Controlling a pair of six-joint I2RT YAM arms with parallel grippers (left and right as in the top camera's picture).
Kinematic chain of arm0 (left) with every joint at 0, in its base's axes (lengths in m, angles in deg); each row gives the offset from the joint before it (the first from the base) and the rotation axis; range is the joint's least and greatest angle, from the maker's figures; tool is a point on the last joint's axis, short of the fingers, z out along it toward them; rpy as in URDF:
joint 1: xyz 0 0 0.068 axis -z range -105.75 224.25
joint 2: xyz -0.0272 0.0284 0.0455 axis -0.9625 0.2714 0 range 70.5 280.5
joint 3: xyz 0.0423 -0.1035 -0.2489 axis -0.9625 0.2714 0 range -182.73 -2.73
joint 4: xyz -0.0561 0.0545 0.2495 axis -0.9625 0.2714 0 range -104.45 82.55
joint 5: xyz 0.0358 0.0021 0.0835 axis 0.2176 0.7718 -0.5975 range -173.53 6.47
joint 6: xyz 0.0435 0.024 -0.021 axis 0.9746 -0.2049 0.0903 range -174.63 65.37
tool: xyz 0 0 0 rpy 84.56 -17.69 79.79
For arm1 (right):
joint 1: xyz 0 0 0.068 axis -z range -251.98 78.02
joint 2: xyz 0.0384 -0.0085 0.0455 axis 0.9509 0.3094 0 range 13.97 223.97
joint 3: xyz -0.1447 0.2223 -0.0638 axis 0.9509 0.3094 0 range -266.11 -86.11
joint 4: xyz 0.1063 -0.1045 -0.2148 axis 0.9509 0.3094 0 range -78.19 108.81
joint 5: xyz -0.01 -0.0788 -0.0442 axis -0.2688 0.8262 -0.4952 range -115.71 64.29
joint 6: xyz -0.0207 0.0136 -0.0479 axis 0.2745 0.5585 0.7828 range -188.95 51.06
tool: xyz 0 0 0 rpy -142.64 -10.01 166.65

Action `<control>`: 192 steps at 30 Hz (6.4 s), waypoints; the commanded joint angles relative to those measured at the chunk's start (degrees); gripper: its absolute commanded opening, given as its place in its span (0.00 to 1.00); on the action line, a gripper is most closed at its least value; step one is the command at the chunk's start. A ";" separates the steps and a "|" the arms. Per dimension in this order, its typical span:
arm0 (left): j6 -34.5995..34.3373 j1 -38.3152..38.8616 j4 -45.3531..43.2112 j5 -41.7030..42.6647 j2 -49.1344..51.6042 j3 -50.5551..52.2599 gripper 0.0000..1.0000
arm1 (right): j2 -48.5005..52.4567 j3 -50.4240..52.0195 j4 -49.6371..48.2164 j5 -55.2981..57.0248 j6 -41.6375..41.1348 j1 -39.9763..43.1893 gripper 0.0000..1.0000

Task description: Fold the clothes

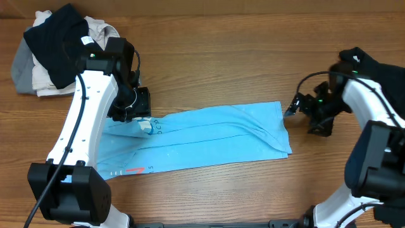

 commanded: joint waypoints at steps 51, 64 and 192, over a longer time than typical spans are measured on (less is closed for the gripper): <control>0.92 0.22 0.52 -2.16 0.02 0.39 0.64 | -1.40 -0.09 -3.87 13.29 -8.46 5.20 0.04; 0.42 0.22 -0.04 -1.20 0.04 0.39 0.69 | -12.63 -1.49 1.07 22.67 -11.52 -15.47 0.04; 0.44 0.22 -0.04 0.46 0.02 0.39 0.80 | -7.32 16.28 -23.74 -5.86 -9.88 -20.11 0.34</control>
